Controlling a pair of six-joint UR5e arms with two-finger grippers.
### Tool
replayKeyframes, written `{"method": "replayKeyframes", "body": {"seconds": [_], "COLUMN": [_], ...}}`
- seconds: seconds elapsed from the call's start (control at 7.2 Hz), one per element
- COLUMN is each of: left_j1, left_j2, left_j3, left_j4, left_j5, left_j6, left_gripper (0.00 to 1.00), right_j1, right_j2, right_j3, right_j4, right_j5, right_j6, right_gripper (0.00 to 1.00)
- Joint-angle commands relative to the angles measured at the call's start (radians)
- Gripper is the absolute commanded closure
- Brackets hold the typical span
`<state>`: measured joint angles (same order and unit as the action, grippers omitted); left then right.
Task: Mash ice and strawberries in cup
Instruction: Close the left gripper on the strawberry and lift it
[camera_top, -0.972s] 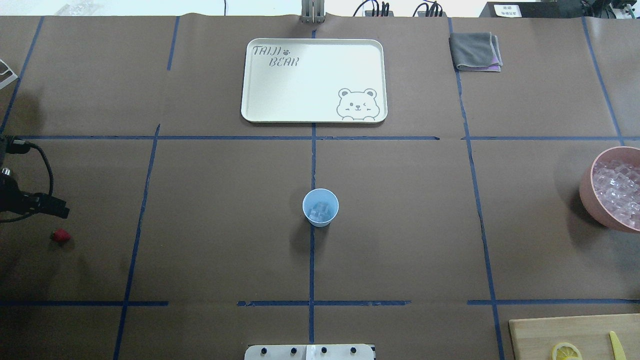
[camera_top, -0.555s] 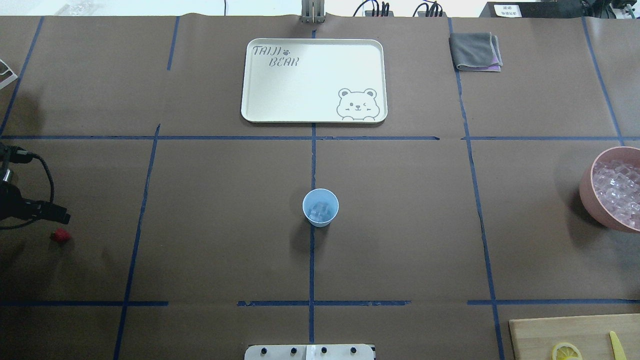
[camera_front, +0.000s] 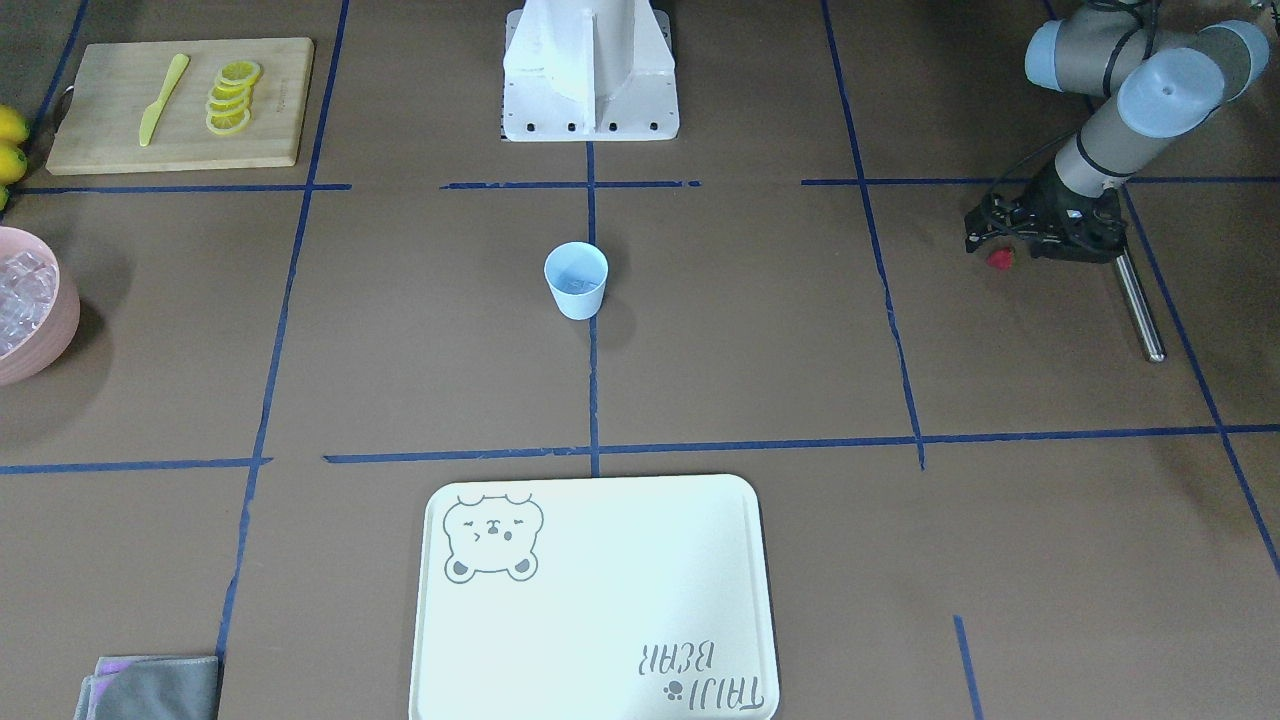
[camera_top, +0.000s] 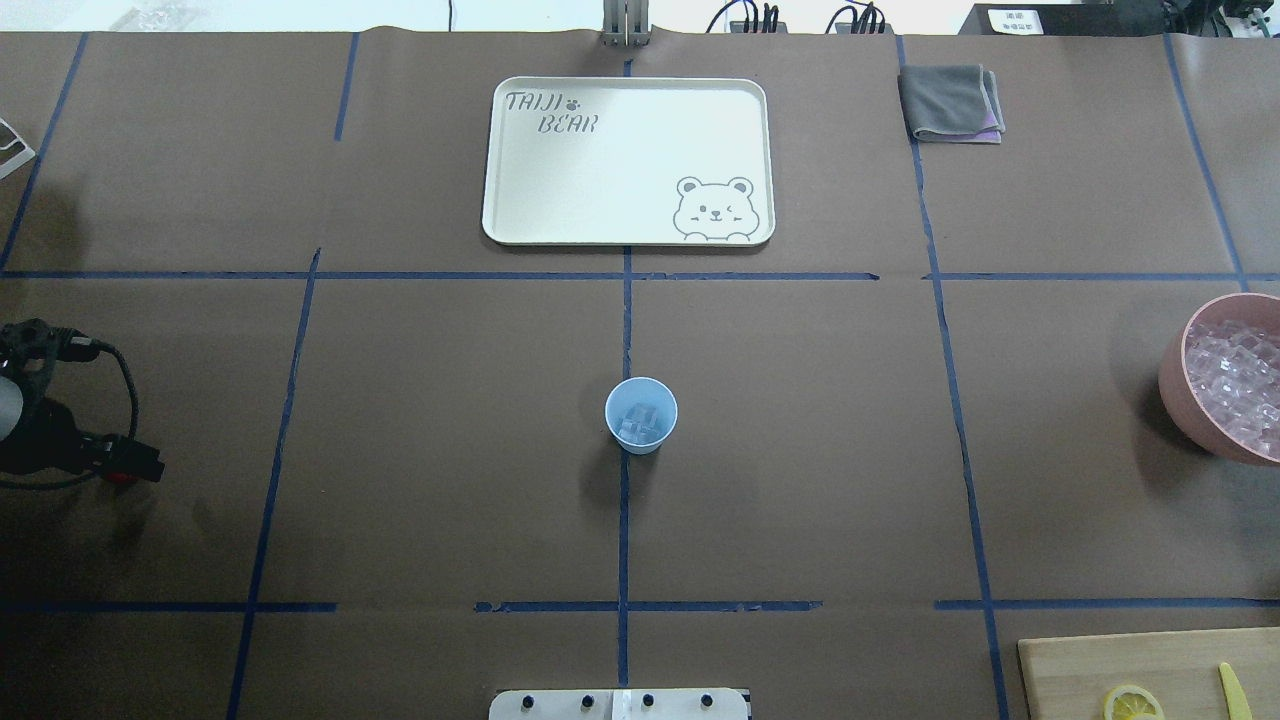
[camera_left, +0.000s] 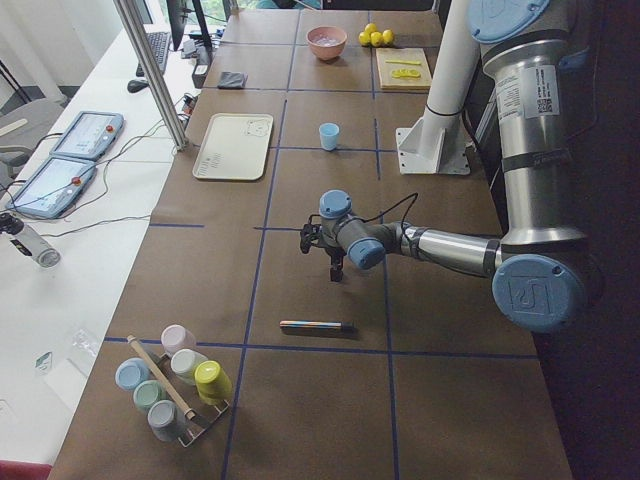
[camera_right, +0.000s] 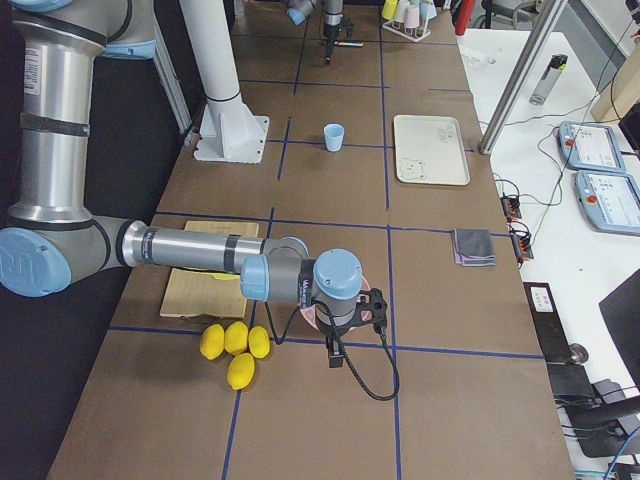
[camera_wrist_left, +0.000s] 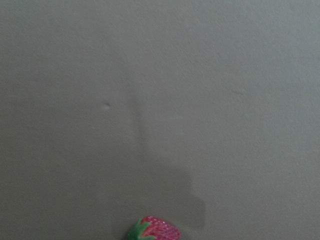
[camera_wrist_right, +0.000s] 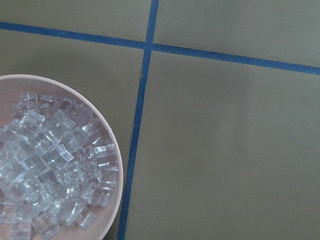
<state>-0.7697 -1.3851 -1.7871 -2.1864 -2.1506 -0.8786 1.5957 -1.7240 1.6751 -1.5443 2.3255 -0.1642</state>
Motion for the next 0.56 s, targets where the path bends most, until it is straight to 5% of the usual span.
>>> {"method": "replayKeyframes", "body": {"seconds": [0.0, 0.42], "left_j1": [0.004, 0.004], "left_j2": [0.0, -0.002], "left_j3": [0.009, 0.028], "left_j4": [-0.004, -0.004], "left_j5": [0.002, 0.002], "left_j6": [0.0, 0.0], "left_gripper": [0.05, 0.09], "right_j1": [0.0, 0.0], "right_j2": [0.0, -0.002], "right_j3": [0.0, -0.002], "right_j4": [0.0, 0.0], "right_j5": [0.0, -0.002], "right_j6": [0.0, -0.003], "right_gripper": [0.0, 0.0]}}
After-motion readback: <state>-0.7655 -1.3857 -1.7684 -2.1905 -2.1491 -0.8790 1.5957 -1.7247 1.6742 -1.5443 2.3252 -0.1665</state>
